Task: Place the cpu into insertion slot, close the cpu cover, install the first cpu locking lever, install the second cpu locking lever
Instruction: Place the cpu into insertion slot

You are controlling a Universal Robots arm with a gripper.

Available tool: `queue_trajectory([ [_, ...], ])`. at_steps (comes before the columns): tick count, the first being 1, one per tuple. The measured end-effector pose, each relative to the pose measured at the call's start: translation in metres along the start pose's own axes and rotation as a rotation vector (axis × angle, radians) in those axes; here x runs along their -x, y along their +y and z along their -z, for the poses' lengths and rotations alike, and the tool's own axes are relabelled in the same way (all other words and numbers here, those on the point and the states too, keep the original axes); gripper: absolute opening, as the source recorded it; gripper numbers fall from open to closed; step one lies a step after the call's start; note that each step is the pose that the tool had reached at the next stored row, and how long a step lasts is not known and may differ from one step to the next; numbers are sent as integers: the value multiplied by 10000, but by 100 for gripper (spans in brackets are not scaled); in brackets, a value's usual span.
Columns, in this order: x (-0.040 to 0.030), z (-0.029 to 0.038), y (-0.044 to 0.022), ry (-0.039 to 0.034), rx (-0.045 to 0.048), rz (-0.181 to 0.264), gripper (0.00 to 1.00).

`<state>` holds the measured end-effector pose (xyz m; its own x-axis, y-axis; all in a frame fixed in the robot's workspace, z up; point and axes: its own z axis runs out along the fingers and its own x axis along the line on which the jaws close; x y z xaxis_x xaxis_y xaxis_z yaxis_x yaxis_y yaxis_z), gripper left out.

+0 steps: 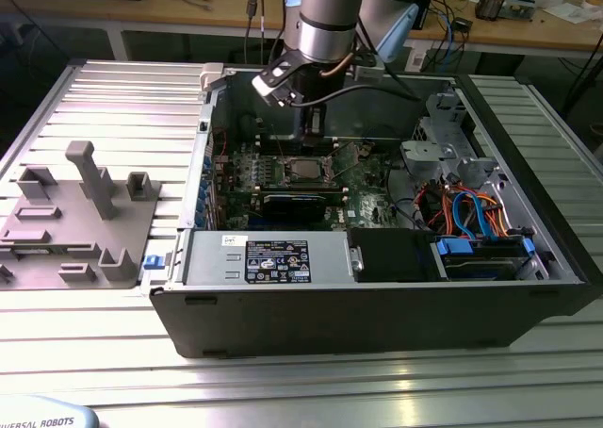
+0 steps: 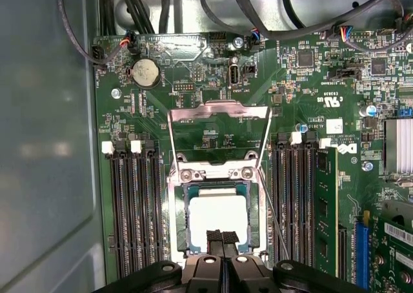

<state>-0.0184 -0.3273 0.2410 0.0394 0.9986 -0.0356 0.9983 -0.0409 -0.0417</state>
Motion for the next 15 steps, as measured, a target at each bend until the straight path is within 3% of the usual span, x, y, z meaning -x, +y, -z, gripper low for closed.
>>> queue_trajectory([
  [5, 1, 4, 51, -2, -33, 1, 11],
  [15, 2, 6, 78, -2, -52, 2, 11],
])
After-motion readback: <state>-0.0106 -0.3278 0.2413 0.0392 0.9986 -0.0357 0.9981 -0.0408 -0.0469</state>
